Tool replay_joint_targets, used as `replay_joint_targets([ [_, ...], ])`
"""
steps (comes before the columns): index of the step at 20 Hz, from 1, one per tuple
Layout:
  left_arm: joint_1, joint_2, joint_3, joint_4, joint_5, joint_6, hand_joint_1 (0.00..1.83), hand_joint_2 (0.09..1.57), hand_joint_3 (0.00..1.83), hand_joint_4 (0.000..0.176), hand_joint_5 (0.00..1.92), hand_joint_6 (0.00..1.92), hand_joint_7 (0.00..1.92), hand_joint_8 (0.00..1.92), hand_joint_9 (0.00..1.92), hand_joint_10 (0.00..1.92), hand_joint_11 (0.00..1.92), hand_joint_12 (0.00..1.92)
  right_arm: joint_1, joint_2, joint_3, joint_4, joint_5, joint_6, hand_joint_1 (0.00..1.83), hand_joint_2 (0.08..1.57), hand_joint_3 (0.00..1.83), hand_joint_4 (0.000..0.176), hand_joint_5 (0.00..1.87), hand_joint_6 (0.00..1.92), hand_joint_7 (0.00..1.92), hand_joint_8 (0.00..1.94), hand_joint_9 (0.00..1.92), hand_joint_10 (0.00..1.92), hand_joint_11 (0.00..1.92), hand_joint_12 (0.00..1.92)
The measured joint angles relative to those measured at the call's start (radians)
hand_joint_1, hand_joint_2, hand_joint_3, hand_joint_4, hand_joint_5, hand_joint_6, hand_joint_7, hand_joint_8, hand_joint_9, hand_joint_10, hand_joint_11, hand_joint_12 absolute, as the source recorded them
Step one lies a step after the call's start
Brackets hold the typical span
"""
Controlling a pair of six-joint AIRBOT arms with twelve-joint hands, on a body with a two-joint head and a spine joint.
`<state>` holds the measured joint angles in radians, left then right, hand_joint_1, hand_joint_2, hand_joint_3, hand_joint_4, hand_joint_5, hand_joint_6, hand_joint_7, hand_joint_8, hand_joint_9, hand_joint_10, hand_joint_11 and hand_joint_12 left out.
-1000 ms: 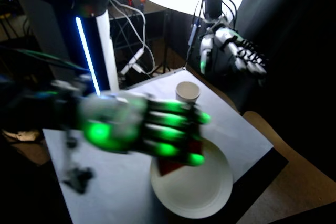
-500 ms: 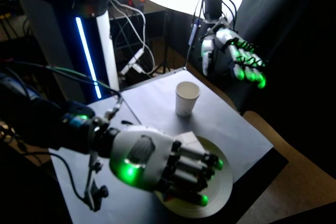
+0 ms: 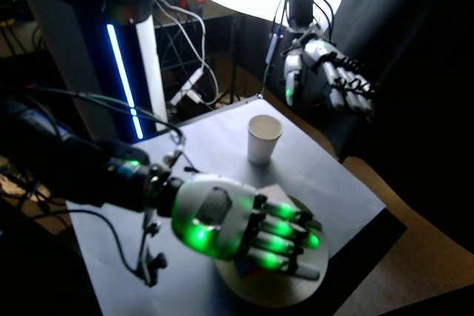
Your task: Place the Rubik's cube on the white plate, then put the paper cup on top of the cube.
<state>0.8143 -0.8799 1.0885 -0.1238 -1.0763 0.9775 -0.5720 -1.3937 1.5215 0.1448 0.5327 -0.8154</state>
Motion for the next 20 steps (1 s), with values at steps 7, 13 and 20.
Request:
replay_joint_targets([
  [7, 0.002, 0.000, 0.000, -0.001, -0.002, 0.000, 0.49, 1.38, 0.00, 0.000, 0.21, 0.00, 0.17, 0.00, 0.14, 0.00, 0.00, 0.54, -0.001, -0.004, -0.011, 0.003, 0.008, 0.000, 0.33, 1.13, 0.00, 0.094, 0.00, 0.00, 0.00, 0.00, 0.02, 0.10, 0.00, 0.87],
  [13, 0.014, 0.013, -0.006, -0.004, -0.001, 0.000, 0.55, 1.36, 0.00, 0.015, 0.15, 0.00, 0.14, 0.00, 0.11, 0.00, 0.00, 0.47, -0.001, 0.166, -0.166, -0.052, 0.074, 0.001, 0.19, 1.11, 0.00, 0.074, 0.00, 0.00, 0.00, 0.00, 0.00, 0.00, 0.00, 0.61],
  [20, 0.032, 0.023, -0.026, -0.004, -0.001, 0.000, 0.53, 1.25, 0.00, 0.027, 0.10, 0.00, 0.13, 0.00, 0.12, 0.00, 0.00, 0.65, -0.176, 0.388, -0.414, -0.120, 0.318, 0.001, 0.49, 1.25, 0.00, 0.012, 0.18, 0.04, 0.24, 0.01, 0.14, 0.76, 0.00, 1.52],
])
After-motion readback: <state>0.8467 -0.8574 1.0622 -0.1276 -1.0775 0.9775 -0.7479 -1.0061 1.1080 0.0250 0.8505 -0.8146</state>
